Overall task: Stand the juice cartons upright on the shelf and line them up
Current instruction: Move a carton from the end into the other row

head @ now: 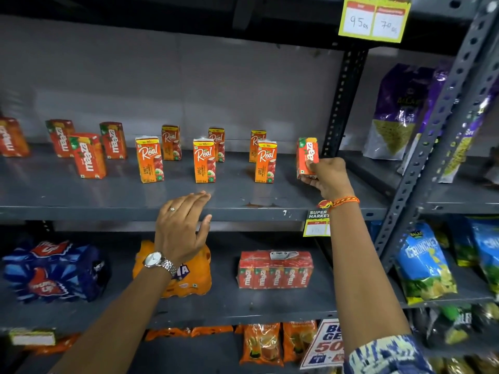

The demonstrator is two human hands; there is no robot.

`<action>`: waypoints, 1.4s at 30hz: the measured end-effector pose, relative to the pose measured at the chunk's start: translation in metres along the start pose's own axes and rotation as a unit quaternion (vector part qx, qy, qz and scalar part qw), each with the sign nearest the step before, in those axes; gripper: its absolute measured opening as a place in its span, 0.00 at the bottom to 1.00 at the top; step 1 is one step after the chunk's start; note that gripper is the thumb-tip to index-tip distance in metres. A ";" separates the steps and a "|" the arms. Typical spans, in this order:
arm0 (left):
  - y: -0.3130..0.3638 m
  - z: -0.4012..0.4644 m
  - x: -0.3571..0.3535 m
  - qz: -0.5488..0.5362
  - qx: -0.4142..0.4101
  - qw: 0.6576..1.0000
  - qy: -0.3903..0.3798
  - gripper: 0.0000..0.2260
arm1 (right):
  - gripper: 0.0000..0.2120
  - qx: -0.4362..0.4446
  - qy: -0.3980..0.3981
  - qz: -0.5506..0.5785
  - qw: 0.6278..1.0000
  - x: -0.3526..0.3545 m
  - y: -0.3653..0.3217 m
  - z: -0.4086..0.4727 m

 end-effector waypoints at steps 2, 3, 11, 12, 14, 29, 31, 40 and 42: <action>0.000 0.000 0.001 -0.006 0.003 1.000 -0.011 0.20 | 0.09 0.031 -0.009 0.016 0.999 -0.002 -0.008 -0.008; 0.001 0.000 0.001 -0.007 0.004 1.000 -0.018 0.21 | 0.13 0.049 -0.015 0.023 0.998 -0.003 -0.011 -0.011; -0.003 0.001 0.006 0.007 -0.034 0.997 -0.076 0.23 | 0.18 0.131 -0.096 0.053 0.985 -0.029 -0.030 -0.034; -0.005 0.001 0.006 0.007 -0.034 0.996 -0.081 0.23 | 0.18 0.135 -0.101 0.053 0.984 -0.034 -0.031 -0.036; -0.013 -0.001 0.010 0.004 -0.022 0.996 -0.082 0.23 | 0.19 0.132 -0.112 0.059 0.983 -0.045 -0.033 -0.040; -0.182 -0.050 0.059 0.056 0.079 0.991 -0.090 0.23 | 0.16 0.138 -0.184 0.032 0.973 -0.200 -0.035 -0.099; -0.209 -0.056 0.065 0.056 0.083 0.991 -0.092 0.23 | 0.16 0.140 -0.194 0.036 0.970 -0.232 -0.034 -0.113; -0.318 -0.078 0.091 0.075 0.105 0.987 -0.101 0.22 | 0.15 0.148 -0.248 0.019 0.957 -0.380 -0.021 -0.182; -0.340 -0.081 0.095 0.079 0.113 0.986 -0.098 0.23 | 0.14 0.150 -0.262 -0.009 0.953 -0.414 -0.012 -0.195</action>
Point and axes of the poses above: each hand's wrist, its own z-axis towards the middle knuckle, its own x-axis out of the back of the hand, y = z × x, the point moved 9 cm from there along z, towards the middle knuckle, and after that the axes turned 7 degrees about z, right-handed, at the moved point
